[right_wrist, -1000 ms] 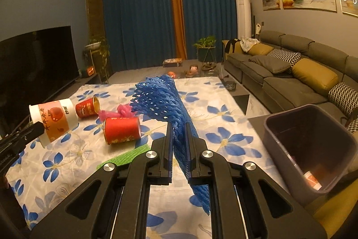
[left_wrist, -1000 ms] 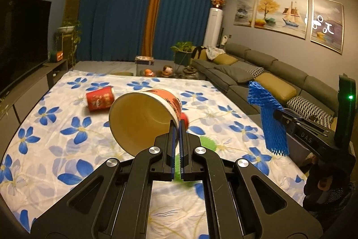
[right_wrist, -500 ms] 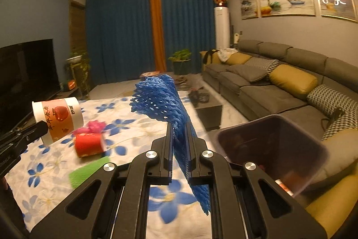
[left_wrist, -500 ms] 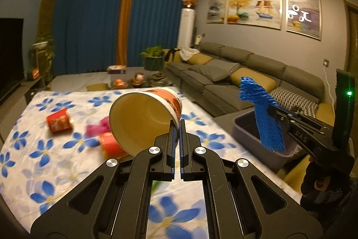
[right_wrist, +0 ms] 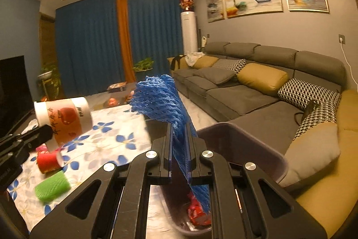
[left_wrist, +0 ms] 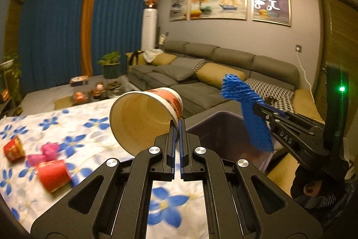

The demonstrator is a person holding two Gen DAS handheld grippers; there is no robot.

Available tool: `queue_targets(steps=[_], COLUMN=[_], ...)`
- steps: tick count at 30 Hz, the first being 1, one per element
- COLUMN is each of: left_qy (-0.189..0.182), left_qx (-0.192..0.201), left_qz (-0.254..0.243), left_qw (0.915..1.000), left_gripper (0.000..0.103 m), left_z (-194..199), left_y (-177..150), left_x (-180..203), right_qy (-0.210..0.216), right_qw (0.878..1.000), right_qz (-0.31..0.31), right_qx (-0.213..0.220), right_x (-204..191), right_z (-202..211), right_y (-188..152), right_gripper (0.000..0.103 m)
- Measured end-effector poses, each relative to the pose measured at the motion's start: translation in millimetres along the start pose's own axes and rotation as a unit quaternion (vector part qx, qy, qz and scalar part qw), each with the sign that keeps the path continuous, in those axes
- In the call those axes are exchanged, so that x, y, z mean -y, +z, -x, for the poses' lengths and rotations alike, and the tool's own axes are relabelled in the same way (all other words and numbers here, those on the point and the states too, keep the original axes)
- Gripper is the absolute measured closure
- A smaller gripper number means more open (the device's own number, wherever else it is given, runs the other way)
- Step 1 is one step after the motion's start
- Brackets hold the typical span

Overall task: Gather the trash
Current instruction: 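Carry the paper cup and blue foam net over the grey bin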

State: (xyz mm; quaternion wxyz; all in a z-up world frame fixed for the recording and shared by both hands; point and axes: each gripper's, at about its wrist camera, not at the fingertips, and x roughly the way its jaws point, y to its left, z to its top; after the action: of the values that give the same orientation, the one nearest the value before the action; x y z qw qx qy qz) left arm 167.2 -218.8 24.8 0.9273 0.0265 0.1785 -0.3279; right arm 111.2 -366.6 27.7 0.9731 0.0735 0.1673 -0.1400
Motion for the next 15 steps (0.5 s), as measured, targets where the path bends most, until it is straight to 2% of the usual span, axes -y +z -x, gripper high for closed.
queue_targets(steps=[7, 15], left_qy=[-0.036, -0.057], left_qx=[-0.012, -0.026], left_qz=[-0.012, -0.013], left_qw=[0.9992, 0.9979], left_gripper=[0.101, 0.101], left_z=[-42, -72], left_y=[2, -1], left_x=[32, 45], right_qy=[-0.017, -0.025], right_qw=[1.0, 0.999], right_qz=[-0.02, -0.033], right_qx=[0.0, 0.002], right_x=[29, 49], right_z=[-8, -16], right_y=[0, 1], right_gripper=[0.093, 0.093])
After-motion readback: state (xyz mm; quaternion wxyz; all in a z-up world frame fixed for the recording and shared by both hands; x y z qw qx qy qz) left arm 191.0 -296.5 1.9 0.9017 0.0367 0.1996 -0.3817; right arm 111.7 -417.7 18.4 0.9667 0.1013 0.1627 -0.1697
